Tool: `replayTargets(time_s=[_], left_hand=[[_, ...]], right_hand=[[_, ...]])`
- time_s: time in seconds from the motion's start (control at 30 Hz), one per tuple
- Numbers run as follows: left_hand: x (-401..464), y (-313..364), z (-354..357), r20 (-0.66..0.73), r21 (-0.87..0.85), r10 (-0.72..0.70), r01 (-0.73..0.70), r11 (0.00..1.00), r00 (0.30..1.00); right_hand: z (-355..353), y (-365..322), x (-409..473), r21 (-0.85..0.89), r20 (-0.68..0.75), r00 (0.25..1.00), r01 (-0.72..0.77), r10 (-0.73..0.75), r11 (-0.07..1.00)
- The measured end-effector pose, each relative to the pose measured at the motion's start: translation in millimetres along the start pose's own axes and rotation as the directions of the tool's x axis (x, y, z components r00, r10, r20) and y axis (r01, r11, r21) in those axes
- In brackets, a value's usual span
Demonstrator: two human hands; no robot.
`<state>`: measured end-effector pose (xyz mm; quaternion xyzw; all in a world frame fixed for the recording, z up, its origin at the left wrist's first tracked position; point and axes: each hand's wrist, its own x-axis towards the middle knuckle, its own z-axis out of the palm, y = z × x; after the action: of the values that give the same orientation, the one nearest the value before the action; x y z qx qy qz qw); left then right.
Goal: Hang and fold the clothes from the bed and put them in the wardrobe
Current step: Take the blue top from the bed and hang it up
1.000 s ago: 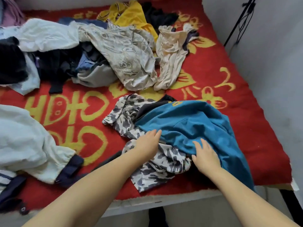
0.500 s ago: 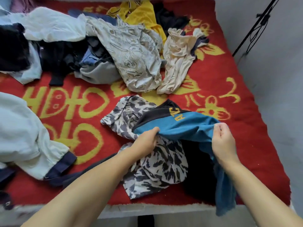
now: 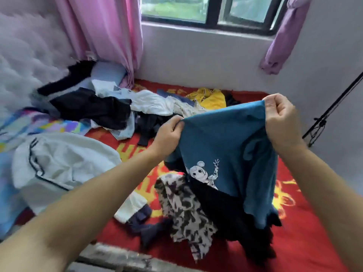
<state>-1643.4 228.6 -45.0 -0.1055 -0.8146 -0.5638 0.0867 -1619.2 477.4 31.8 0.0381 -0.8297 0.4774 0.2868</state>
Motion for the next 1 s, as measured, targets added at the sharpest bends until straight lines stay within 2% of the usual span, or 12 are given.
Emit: replayTargets(time_s=[0.13,0.2,0.27,0.4,0.47,0.53,0.63,0.77,0.83,0.9,0.97,1.0], left_hand=[[-26.7,54.9,-127.2,-0.227,-0.022,0.045,-0.051,0.998,0.973],[-60.0,76.7,-197.9,-0.204,0.018,0.117,-0.116,0.993,0.972],[-104.5,89.9,-263.4,-0.078,0.076,0.158,-0.152,0.985,0.984],[-193.9,82.0,-370.2,0.07,0.453,0.054,-0.081,0.888,0.996],[-233.1,68.1,-414.4,0.052,0.625,-0.057,0.012,0.781,0.997],[-270.7,45.6,-459.4,-0.05,0.684,-0.184,0.168,0.71,0.982],[-336.6,18.5,-519.4,-0.223,0.585,-0.319,0.388,0.712,0.921],[-409.4,23.7,-558.0,-0.475,0.185,-0.443,0.578,0.794,0.76],[-444.9,37.8,-571.1,-0.575,0.081,-0.436,0.579,0.811,0.692],[-470.7,58.6,-577.3,-0.629,0.007,-0.383,0.497,0.868,0.677],[-486.9,80.1,-581.2,-0.66,-0.079,-0.353,0.406,0.91,0.663],[-492.5,90.4,-582.2,-0.674,-0.099,-0.336,0.371,0.923,0.658]], right_hand=[[48.2,-120.4,-10.8,0.182,0.023,0.997,0.068,-0.073,0.981],[71.5,-182.3,-22.1,0.278,0.004,0.995,0.09,-0.095,0.956],[95.4,-240.1,-37.0,0.383,-0.005,0.992,0.117,-0.125,0.916],[158.0,-348.4,-81.7,0.531,0.081,0.972,0.146,-0.221,0.835],[189.3,-398.4,-109.4,0.644,0.142,0.964,0.083,-0.226,0.76],[212.6,-443.2,-131.7,0.75,0.208,0.951,-0.004,-0.229,0.662],[238.2,-494.2,-150.6,0.841,0.276,0.93,-0.111,-0.243,0.53],[281.5,-527.8,-169.2,0.863,0.309,0.922,-0.167,-0.236,0.477],[315.1,-538.8,-189.2,0.821,0.354,0.898,-0.165,-0.26,0.546],[345.3,-541.6,-209.4,0.701,0.429,0.853,-0.107,-0.298,0.705],[368.8,-540.4,-232.7,0.544,0.545,0.742,0.042,-0.391,0.838],[378.6,-540.6,-247.6,0.497,0.621,0.645,0.116,-0.445,0.86]])
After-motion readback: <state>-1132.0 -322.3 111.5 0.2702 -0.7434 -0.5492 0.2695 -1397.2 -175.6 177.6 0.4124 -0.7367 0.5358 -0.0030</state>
